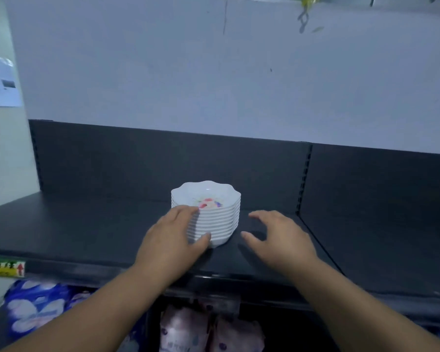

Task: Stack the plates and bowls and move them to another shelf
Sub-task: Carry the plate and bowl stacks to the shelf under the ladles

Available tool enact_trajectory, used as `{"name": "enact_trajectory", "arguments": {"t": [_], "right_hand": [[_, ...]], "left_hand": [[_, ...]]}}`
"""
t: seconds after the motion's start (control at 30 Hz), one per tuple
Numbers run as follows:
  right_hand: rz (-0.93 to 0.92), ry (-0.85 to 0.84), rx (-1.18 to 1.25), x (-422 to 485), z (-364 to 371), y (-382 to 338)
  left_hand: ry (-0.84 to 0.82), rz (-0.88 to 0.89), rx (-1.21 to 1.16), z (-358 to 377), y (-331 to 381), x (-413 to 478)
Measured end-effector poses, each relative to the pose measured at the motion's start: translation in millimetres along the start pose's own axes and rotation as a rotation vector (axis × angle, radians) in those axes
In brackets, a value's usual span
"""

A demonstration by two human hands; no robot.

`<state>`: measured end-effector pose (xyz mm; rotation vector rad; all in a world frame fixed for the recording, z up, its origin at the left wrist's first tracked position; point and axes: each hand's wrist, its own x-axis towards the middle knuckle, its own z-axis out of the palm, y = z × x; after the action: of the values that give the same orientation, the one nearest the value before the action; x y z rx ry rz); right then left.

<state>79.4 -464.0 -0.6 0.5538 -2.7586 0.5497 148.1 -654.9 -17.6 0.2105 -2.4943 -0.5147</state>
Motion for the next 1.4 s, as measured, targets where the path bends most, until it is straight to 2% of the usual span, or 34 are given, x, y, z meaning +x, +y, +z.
{"name": "enact_trajectory", "arguments": {"t": [0.23,0.4,0.53,0.67,0.73,0.83,0.97,1.07,1.2,1.4], "right_hand": [[-0.143,0.018,0.081,62.8,4.2,26.4],[-0.138,0.018,0.257,93.2,17.1,27.4],[-0.072,-0.022,0.427,109.2,34.7,22.0],[0.057,-0.129,0.644,119.7,48.7,12.5],[0.132,-0.193,0.775,120.3,53.8,7.9],[0.266,-0.346,1.057,115.0,59.8,1.4],[0.363,-0.477,1.19,109.8,62.0,-6.5],[0.398,-0.458,1.207,108.8,62.1,-13.3],[0.416,-0.415,1.194,106.8,60.4,-18.4],[0.409,-0.372,1.181,101.1,55.8,-22.8]], "left_hand": [[0.112,-0.101,0.079,15.9,7.7,44.5],[0.143,-0.161,0.033,22.7,-5.1,66.3],[0.141,-0.266,-0.213,27.9,-22.1,82.0],[0.023,-0.449,-0.546,31.7,-34.6,89.0],[-0.056,-0.523,-0.809,36.0,-39.0,89.3],[-0.166,-0.537,-1.08,43.5,-43.6,91.1],[-0.247,-0.562,-1.277,47.6,-49.5,100.5],[-0.243,-0.598,-1.357,49.4,-49.8,103.3],[-0.149,-0.595,-1.334,52.6,-45.8,101.5],[-0.109,-0.575,-1.326,50.6,-42.3,97.6]]}}
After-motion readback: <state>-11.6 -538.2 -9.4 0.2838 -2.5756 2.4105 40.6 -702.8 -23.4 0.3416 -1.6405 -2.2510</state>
